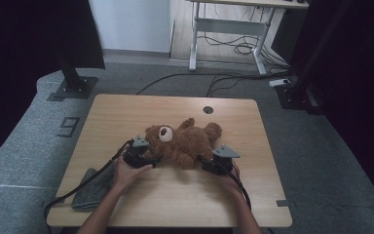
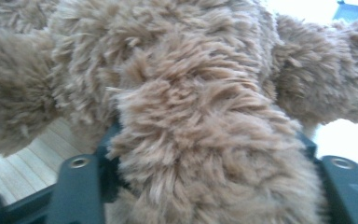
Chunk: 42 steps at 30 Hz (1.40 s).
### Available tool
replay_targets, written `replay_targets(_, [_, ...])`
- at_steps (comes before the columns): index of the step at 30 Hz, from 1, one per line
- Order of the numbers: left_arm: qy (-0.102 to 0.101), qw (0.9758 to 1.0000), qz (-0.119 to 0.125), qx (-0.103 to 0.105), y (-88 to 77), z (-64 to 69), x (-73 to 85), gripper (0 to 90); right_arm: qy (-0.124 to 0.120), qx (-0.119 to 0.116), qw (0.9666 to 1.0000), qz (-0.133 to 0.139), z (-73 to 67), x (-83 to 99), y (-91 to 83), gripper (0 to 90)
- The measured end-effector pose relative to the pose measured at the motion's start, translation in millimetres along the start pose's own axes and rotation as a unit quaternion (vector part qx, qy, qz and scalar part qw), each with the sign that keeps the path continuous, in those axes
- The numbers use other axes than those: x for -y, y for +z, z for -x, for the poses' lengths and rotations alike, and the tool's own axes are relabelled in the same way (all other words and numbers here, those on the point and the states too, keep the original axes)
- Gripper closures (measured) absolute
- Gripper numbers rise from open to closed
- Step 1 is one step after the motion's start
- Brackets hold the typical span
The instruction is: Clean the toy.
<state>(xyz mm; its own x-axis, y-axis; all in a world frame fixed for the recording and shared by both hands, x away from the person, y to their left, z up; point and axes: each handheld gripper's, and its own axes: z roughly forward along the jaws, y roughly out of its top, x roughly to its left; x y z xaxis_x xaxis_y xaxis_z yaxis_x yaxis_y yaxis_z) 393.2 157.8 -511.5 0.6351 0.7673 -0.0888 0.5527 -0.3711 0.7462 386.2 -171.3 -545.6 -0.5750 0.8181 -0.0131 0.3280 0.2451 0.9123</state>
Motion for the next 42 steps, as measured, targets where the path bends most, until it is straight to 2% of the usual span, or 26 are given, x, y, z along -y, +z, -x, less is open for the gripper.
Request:
replay_targets(1, [0.0,0.9999,0.01,-0.004,-5.1,-0.7,0.8,24.5,0.004,0.005,1.0,0.0,-0.6,-1.1,-1.7,29.4])
replay_targets(2, [0.001,0.9996,0.026,-0.009,-15.3,-2.0,2.1,24.4,0.023,0.004,0.9997,0.011,-0.4,-4.9,-10.1,25.8])
replay_targets(3, [0.001,0.9996,0.026,-0.009,-15.3,-2.0,2.1,24.4,0.023,0.004,0.9997,0.011,-0.4,-4.9,-10.1,25.8])
replay_targets(4, [0.001,0.9994,0.034,-0.01,-22.9,-2.8,3.4,24.5,0.051,-0.009,0.9983,0.027,1.1,-9.2,-23.3,23.0])
replay_targets(6, [-0.002,0.9992,0.039,0.0,-34.9,-4.9,6.1,24.5,0.054,-0.012,0.998,0.03,0.8,-10.1,-27.6,22.5])
replay_targets(8, [-0.002,0.9987,0.05,0.008,-52.6,-5.6,11.3,25.3,0.047,-0.02,0.9983,0.027,-3.4,-9.8,-41.9,21.8])
replay_targets(9, [-0.002,0.9987,0.05,0.008,-52.6,-5.6,11.3,25.3,0.047,-0.02,0.9983,0.027,-3.4,-9.8,-41.9,21.8])
replay_targets(10, [0.0,0.9984,0.056,0.011,-61.4,-5.4,13.7,25.2,0.041,-0.02,0.9986,0.027,-7.3,-6.9,-49.0,21.6])
replay_targets(12, [0.006,0.9981,0.059,0.016,-74.9,-4.1,18.0,25.1,0.039,-0.021,0.9987,0.027,-8.8,-5.6,-51.5,21.3])
replay_targets(14, [0.01,0.998,0.062,0.008,-86.9,-2.5,23.4,24.5,0.034,-0.022,0.9988,0.028,-13.0,-1.0,-58.6,21.2])
replay_targets(17, [0.006,0.9975,0.067,0.021,-101.0,-0.4,33.5,24.9,0.036,-0.025,0.9986,0.028,-16.9,6.4,-68.6,21.1])
replay_targets(20, [0.015,0.9978,0.063,0.013,-111.5,4.0,44.7,25.1,0.035,-0.028,0.9987,0.025,-19.2,14.2,-77.3,21.2])
replay_targets(22, [0.013,0.9978,0.064,0.014,-116.8,6.3,54.2,25.5,0.033,-0.031,0.9988,0.02,-20.8,21.0,-83.7,21.1])
replay_targets(25, [0.013,0.9977,0.067,0.006,-122.2,8.9,68.0,25.8,0.02,-0.032,0.9992,0.01,-22.6,33.8,-96.8,21.2])
replay_targets(27, [0.011,0.9976,0.069,0.002,-124.4,9.0,74.8,25.9,0.025,-0.035,0.999,0.01,-22.8,36.5,-99.2,21.5])
replay_targets(29, [0.001,0.9971,0.075,0.009,-125.6,7.8,83.2,26.4,0.033,-0.039,0.9987,0.002,-23.4,43.9,-104.5,21.8])
replay_targets(31, [0.007,0.9974,0.072,0.006,-125.4,7.8,88.7,26.4,0.026,-0.036,0.999,-0.009,-25.0,49.1,-106.6,21.8])
replay_targets(33, [0.005,0.9976,0.069,0.006,-125.1,6.9,91.2,26.7,0.026,-0.037,0.9988,-0.017,-25.2,50.4,-105.7,21.8])
replay_targets(42, [0.008,0.9968,0.079,0.0,-127.8,6.6,94.2,27.7,0.029,-0.031,0.9989,-0.022,-23.6,49.2,-102.7,22.3])
